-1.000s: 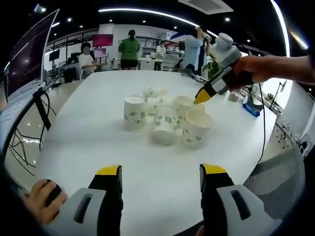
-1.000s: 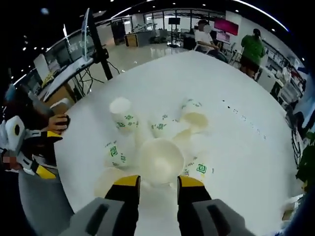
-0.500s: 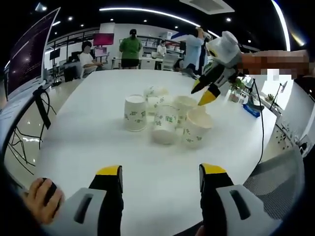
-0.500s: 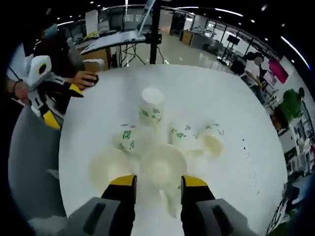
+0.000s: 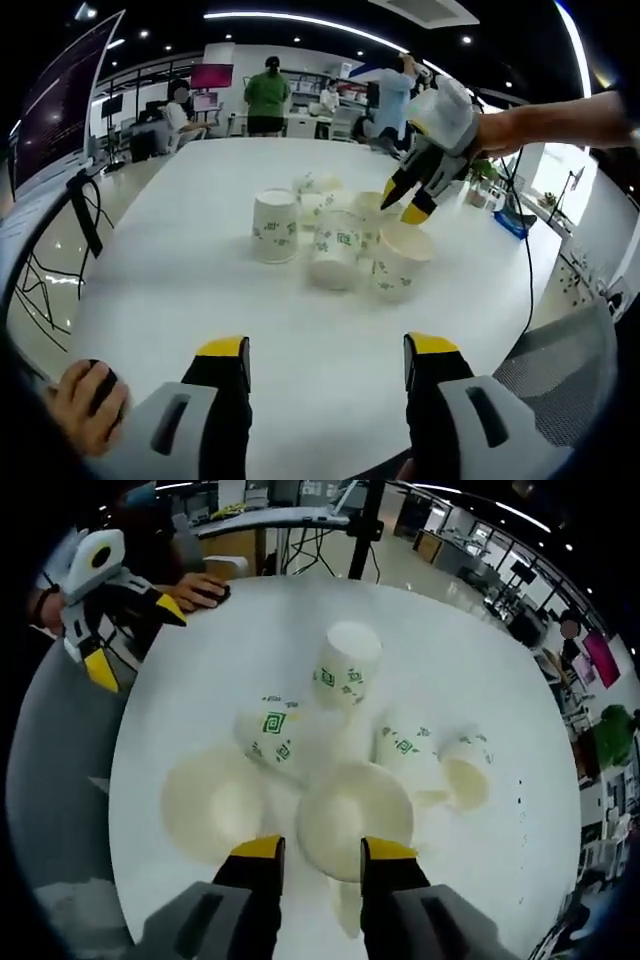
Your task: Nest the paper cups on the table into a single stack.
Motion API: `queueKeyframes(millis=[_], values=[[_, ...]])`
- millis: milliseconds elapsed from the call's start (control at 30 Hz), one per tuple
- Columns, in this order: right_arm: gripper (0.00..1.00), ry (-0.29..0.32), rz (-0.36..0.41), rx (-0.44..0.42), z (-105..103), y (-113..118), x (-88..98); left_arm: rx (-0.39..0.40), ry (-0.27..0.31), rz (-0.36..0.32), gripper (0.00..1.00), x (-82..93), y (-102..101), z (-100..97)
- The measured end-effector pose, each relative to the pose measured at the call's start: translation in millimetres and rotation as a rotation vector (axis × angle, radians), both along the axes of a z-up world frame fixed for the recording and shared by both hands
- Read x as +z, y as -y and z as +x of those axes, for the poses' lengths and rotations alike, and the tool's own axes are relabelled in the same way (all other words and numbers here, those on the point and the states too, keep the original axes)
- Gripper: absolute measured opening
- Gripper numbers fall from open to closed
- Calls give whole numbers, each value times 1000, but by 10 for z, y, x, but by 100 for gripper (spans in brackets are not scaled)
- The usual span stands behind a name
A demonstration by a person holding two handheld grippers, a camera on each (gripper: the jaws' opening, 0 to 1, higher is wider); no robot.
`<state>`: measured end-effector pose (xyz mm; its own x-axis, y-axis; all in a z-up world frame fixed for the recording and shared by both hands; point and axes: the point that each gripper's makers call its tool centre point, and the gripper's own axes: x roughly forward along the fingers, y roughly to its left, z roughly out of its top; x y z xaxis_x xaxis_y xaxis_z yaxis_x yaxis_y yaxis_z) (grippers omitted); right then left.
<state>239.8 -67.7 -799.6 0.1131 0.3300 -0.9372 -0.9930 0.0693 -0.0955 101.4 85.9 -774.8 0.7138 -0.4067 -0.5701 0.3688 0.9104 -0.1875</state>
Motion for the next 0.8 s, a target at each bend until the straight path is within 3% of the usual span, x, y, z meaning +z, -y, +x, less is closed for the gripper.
queueKeyframes(millis=[233, 567, 800], values=[[23, -21, -39, 2, -25, -15, -178, 5, -4, -3, 61, -13, -10, 10], [0, -55, -41, -49, -22, -62, -297, 12, -9, -5, 61, -30, -27, 19], [0, -61, -31, -46, -40, -89, -281, 9, -11, -4, 60, 1, -7, -10]])
